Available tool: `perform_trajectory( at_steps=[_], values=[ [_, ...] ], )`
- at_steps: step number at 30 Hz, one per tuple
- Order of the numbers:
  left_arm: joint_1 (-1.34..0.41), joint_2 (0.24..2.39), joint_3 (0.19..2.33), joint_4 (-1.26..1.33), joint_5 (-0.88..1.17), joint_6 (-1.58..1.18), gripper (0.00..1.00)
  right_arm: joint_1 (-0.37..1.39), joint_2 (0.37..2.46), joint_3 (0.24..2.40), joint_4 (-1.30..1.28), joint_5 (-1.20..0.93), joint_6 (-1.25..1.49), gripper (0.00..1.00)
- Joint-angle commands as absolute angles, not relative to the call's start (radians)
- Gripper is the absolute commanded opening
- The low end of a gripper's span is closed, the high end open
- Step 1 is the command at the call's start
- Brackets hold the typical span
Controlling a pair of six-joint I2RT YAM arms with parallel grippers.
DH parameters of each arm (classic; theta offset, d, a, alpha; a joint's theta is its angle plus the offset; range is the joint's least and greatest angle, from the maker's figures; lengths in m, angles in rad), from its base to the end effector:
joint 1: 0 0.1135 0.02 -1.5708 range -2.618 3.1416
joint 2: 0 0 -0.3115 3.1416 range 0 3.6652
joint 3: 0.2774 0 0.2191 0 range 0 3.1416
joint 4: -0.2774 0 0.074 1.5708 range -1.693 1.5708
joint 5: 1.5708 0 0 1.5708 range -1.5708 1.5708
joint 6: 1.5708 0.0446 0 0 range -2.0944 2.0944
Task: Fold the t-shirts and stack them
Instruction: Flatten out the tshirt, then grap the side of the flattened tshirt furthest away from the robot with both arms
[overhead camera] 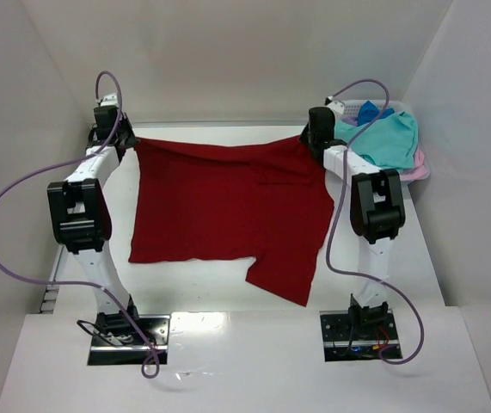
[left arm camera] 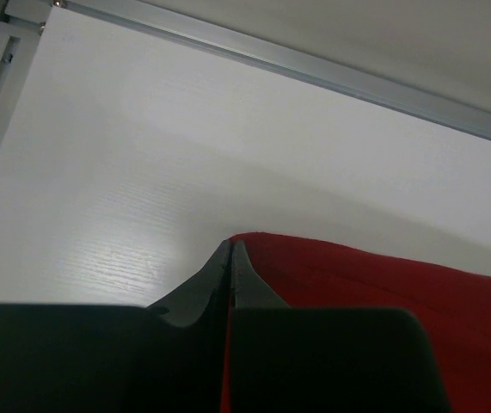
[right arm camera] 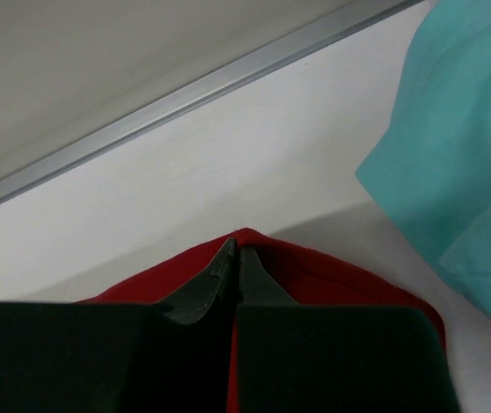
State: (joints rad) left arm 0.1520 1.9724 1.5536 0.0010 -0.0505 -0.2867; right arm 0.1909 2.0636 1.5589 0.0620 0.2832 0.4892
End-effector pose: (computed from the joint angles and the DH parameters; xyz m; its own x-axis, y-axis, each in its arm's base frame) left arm 0.4613 0.0729 0.3212 -0.3290 -0.3361 -0.8825 -0.3022 0.9228 -0.2388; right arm 0.4799 0.0801 0.2885 -0.3404 0.3938 -0.8539 0.2557 0.9126 0.3190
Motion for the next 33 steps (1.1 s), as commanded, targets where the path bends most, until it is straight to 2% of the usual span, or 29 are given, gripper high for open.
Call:
perform_trajectory(
  at_steps=[1, 13, 18, 25, 29, 30, 33],
  values=[
    [0.164, 2.023, 1.624, 0.063, -0.043, -0.270, 0.00, 0.179, 2.127, 1.667, 0.074, 0.279, 0.474, 0.00],
    [0.164, 2.132, 1.718, 0.052, -0.032, -0.270, 0.00, 0.160, 2.279, 1.853, 0.015, 0.241, 0.463, 0.00],
    [0.164, 2.164, 1.741, 0.043, 0.000, -0.270, 0.00, 0.141, 2.304, 1.862, 0.005, 0.222, 0.454, 0.06],
    [0.164, 2.206, 1.761, 0.034, 0.020, -0.270, 0.00, 0.123, 2.324, 1.862, -0.015, 0.189, 0.434, 0.20],
    [0.164, 2.206, 1.770, 0.034, 0.029, -0.270, 0.00, 0.123, 2.333, 1.862, -0.037, 0.144, 0.416, 0.37],
    [0.164, 2.206, 1.770, 0.034, 0.040, -0.261, 0.00, 0.123, 2.323, 1.862, -0.037, 0.129, 0.407, 0.45],
    [0.164, 2.206, 1.770, 0.025, 0.040, -0.261, 0.00, 0.123, 2.286, 1.832, -0.037, 0.080, 0.393, 0.55]
  ],
)
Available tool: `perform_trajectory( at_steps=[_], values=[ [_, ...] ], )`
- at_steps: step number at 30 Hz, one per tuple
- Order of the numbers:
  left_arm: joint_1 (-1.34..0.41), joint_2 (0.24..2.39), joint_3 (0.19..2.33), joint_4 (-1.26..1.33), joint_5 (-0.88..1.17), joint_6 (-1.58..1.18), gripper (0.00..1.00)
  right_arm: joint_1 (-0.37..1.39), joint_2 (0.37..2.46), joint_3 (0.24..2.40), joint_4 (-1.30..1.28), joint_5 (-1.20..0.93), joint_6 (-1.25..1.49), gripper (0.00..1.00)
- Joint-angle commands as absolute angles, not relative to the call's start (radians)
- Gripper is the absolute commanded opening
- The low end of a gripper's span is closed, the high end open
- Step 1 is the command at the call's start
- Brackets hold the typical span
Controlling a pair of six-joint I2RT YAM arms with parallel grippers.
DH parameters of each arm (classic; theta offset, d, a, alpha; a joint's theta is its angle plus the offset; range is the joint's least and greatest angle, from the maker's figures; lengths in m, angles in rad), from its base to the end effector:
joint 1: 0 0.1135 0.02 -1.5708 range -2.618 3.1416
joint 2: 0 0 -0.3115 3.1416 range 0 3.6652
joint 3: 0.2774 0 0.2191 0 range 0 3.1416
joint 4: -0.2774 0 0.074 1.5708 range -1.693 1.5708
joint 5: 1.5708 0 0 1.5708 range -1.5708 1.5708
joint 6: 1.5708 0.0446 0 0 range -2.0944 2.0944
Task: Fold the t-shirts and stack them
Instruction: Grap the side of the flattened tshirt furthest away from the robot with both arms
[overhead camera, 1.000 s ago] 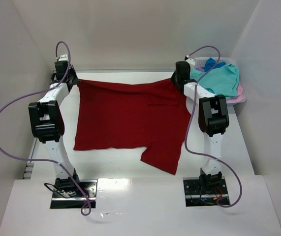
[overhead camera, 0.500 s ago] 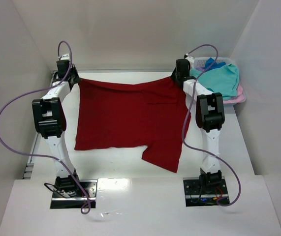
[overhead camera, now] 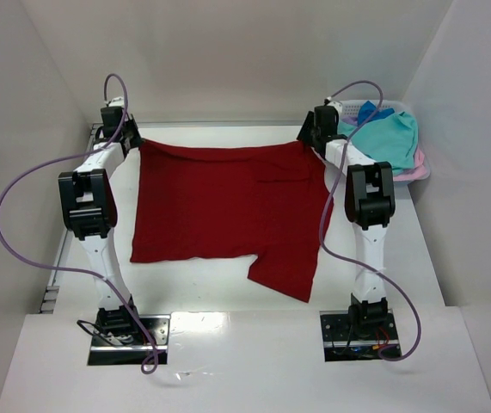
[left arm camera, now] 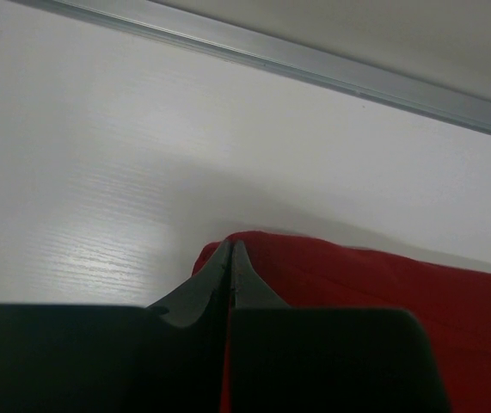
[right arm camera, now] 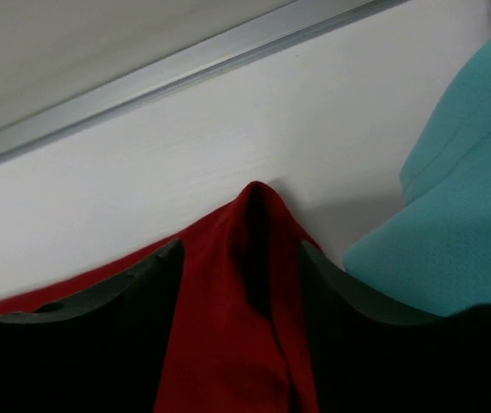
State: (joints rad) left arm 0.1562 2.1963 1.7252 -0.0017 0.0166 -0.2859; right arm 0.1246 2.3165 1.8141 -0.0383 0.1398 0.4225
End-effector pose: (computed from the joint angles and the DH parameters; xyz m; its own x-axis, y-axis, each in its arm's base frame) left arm 0.5167 0.0806 0.2698 -0.3918 -0.3472 -0.8520 -0.2621 0.9298 -0.2583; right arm 0.5428 0.0617 0.2326 -0.4677 0.3506 -0.8114 0.2053 0.9359 0.2861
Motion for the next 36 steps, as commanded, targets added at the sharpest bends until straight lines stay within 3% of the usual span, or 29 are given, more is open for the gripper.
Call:
perform_trajectory(
  at_steps=[1, 5, 14, 26, 34, 36],
  values=[
    [0.164, 2.206, 1.770, 0.025, 0.049, -0.261, 0.00, 0.123, 2.272, 1.803, -0.037, 0.062, 0.393, 0.64],
    [0.164, 2.206, 1.770, 0.025, 0.058, -0.261, 0.00, 0.123, 2.166, 1.688, -0.014, -0.015, 0.383, 0.85],
    [0.164, 2.206, 1.749, 0.034, 0.067, -0.261, 0.00, 0.123, 2.080, 1.510, -0.003, -0.055, 0.402, 0.88],
    [0.164, 2.206, 1.721, 0.034, 0.077, -0.270, 0.00, 0.123, 2.034, 1.462, -0.035, -0.071, 0.420, 0.61],
    [0.164, 2.206, 1.721, 0.043, 0.086, -0.270, 0.00, 0.123, 2.034, 1.431, -0.057, -0.049, 0.420, 0.61],
    [0.164, 2.206, 1.721, 0.043, 0.086, -0.270, 0.00, 0.123, 2.034, 1.431, -0.057, -0.049, 0.420, 0.55]
  ],
)
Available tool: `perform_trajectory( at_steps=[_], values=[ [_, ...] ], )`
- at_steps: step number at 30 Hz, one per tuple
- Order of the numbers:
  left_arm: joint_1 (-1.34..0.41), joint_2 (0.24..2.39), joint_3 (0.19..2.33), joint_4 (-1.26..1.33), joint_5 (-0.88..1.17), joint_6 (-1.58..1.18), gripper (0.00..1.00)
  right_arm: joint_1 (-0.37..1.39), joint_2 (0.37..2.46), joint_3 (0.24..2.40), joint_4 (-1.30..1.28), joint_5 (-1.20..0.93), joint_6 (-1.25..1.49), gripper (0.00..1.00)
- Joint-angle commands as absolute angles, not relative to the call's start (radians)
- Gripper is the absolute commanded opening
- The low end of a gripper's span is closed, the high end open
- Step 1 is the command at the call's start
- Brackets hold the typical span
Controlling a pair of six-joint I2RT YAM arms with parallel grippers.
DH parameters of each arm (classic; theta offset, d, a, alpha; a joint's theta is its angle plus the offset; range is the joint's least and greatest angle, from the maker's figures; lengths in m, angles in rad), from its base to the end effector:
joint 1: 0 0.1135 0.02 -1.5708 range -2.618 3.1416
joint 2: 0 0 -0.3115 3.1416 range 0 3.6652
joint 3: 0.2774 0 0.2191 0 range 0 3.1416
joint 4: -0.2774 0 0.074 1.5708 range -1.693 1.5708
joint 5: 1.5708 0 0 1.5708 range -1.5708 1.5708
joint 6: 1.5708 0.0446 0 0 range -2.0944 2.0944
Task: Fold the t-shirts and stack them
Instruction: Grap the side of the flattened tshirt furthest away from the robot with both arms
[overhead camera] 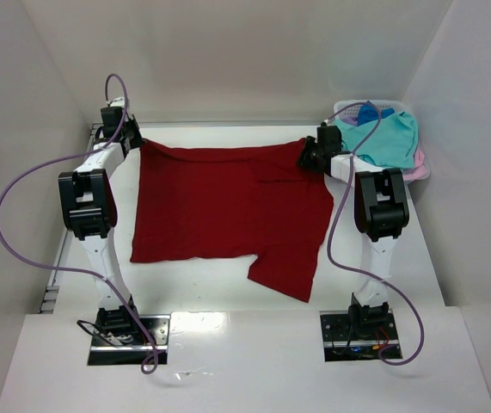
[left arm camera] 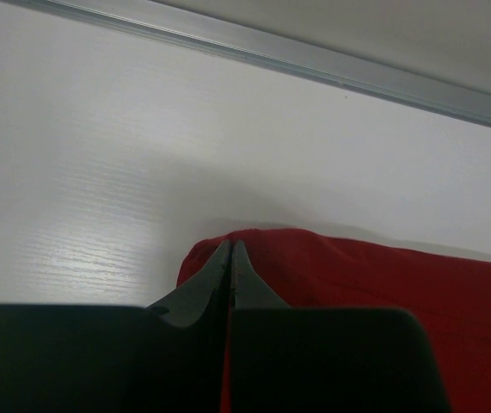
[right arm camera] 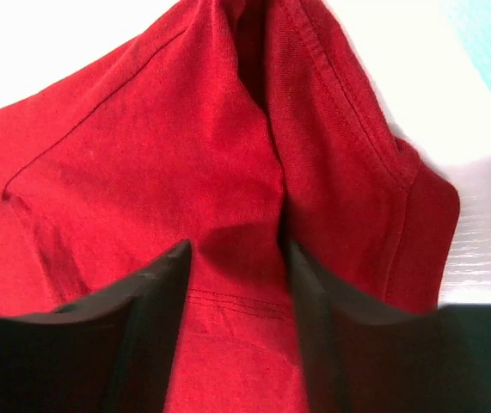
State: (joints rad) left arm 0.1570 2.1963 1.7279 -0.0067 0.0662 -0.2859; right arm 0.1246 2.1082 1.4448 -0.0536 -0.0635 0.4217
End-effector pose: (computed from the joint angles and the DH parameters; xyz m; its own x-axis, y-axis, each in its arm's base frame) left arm 0.5169 0.0788 0.2702 -0.4058 -0.3492 -0.8446 -0.2213 0.9342 -0.2798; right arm 0.4678 0.0614 0.2207 -0.6651 0.3284 -0.6707 0.1104 0.9315 0.3466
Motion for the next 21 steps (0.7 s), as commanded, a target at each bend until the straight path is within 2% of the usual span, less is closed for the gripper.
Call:
perform_trajectory(
  at_steps=[1, 4, 6, 7, 9, 14, 21],
  values=[
    [0.164, 2.206, 1.721, 0.043, 0.086, -0.270, 0.00, 0.123, 2.034, 1.431, -0.057, -0.058, 0.420, 0.50],
    [0.164, 2.206, 1.721, 0.043, 0.086, -0.270, 0.00, 0.123, 2.034, 1.440, -0.057, -0.058, 0.420, 0.29],
    [0.164, 2.206, 1.721, 0.043, 0.086, -0.270, 0.00, 0.123, 2.034, 1.459, -0.057, -0.058, 0.420, 0.19],
    [0.164, 2.206, 1.721, 0.043, 0.086, -0.270, 0.00, 0.123, 2.034, 1.459, -0.057, -0.058, 0.420, 0.09],
    [0.164, 2.206, 1.721, 0.043, 0.086, -0.270, 0.00, 0.123, 2.034, 1.471, -0.067, -0.058, 0.429, 0.00],
    [0.164, 2.206, 1.721, 0.034, 0.086, -0.270, 0.00, 0.123, 2.043, 1.520, -0.078, -0.058, 0.430, 0.00],
    [0.164, 2.206, 1.730, 0.034, 0.086, -0.270, 0.00, 0.112, 2.034, 1.705, -0.146, -0.038, 0.453, 0.00]
  ],
)
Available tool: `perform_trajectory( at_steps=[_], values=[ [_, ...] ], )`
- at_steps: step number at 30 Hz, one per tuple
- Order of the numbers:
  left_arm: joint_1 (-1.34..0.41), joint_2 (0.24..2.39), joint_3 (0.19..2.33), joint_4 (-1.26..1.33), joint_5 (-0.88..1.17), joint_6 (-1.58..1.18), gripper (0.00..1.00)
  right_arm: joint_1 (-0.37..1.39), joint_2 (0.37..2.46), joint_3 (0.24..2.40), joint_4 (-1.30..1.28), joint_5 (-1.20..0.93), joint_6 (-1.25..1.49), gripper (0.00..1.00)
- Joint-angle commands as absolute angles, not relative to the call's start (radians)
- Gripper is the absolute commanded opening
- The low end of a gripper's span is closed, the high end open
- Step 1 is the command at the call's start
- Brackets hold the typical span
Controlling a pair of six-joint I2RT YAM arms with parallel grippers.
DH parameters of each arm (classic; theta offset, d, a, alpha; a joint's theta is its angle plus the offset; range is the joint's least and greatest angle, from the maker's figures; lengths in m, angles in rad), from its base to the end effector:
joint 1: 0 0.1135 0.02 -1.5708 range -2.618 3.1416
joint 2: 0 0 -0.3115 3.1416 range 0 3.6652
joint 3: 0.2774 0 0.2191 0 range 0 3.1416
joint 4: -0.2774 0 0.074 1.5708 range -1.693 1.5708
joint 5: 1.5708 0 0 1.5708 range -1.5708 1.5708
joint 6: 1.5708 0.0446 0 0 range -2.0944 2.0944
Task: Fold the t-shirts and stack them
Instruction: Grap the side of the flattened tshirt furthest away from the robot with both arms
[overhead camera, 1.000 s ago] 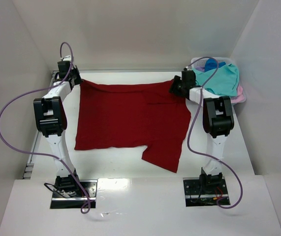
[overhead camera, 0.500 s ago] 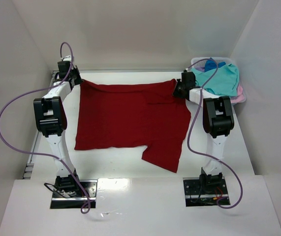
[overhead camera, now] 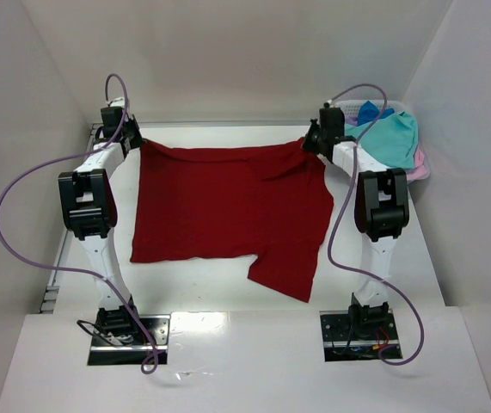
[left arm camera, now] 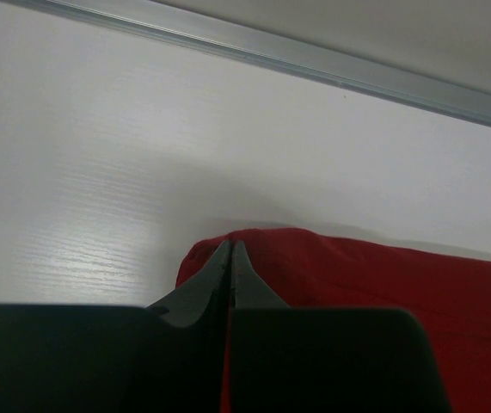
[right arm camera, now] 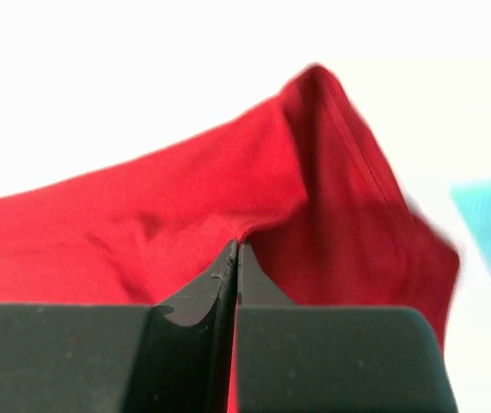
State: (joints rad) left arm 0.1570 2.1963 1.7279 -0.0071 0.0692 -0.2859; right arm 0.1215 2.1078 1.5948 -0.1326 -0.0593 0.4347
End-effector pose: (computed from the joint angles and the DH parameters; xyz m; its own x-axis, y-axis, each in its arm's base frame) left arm 0.5169 0.0787 0.2702 -0.4069 -0.3493 -0.8440 -0.2189 0.9344 -0.2811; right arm 0.4832 0.0617 0.2587 -0.6124 0.3487 -0.7094 0.0992 0.9242 0.3687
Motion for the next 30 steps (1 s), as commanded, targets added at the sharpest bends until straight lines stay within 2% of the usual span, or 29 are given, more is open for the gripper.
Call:
perform_trajectory(
  at_steps=[1, 6, 12, 20, 30],
  values=[
    [0.164, 2.206, 1.739, 0.034, 0.086, -0.270, 0.00, 0.103, 2.034, 1.719, -0.155, -0.052, 0.462, 0.00],
    [0.164, 2.215, 1.770, 0.014, 0.086, -0.270, 0.00, 0.074, 2.034, 1.818, -0.178, -0.086, 0.480, 0.00],
    [0.173, 2.224, 1.789, 0.005, 0.095, -0.270, 0.00, 0.064, 2.025, 1.838, -0.199, -0.156, 0.512, 0.00],
    [0.183, 2.223, 1.778, -0.006, 0.095, -0.270, 0.00, 0.064, 1.911, 1.743, -0.190, -0.210, 0.531, 0.00],
    [0.183, 2.105, 1.726, -0.015, 0.104, -0.279, 0.00, 0.064, 1.799, 1.629, -0.201, -0.232, 0.540, 0.00]
  ],
)
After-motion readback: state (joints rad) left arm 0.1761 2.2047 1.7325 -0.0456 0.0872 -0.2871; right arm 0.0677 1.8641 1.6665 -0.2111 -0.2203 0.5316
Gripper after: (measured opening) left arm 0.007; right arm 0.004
